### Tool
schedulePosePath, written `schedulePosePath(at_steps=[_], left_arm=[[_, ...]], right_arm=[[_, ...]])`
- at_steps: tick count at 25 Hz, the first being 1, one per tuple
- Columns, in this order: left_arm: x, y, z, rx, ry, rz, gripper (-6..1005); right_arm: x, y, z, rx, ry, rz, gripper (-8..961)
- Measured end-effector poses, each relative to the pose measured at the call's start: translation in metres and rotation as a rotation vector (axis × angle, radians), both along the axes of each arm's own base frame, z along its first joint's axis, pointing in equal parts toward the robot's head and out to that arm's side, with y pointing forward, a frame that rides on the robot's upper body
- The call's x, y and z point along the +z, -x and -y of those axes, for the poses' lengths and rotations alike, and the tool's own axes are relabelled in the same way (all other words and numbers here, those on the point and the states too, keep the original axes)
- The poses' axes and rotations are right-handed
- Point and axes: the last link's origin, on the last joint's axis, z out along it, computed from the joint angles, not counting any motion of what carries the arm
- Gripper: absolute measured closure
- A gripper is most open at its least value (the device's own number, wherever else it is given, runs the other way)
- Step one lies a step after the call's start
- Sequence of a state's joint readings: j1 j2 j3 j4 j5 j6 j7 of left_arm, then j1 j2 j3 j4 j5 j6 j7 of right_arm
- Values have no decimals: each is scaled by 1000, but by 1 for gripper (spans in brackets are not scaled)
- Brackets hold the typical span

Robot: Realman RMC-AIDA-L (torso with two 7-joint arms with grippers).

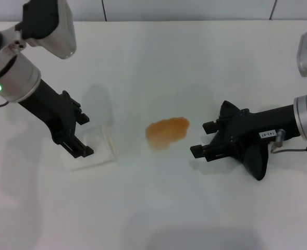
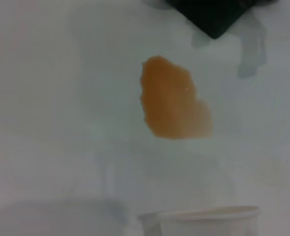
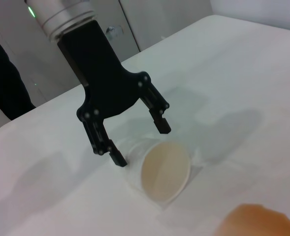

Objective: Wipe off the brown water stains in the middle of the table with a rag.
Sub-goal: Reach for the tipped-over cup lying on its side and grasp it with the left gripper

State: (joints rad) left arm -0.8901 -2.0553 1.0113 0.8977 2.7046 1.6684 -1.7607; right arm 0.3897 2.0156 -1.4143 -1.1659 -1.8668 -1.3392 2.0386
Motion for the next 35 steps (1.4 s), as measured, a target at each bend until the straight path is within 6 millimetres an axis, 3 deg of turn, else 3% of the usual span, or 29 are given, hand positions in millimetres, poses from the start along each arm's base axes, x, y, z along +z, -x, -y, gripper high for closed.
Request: schedulePosePath(at_steps=[35], left_arm=[[-23, 4, -2, -26, 2, -13, 224]], right_arm=[[0, 1, -1, 1, 1, -2, 163]])
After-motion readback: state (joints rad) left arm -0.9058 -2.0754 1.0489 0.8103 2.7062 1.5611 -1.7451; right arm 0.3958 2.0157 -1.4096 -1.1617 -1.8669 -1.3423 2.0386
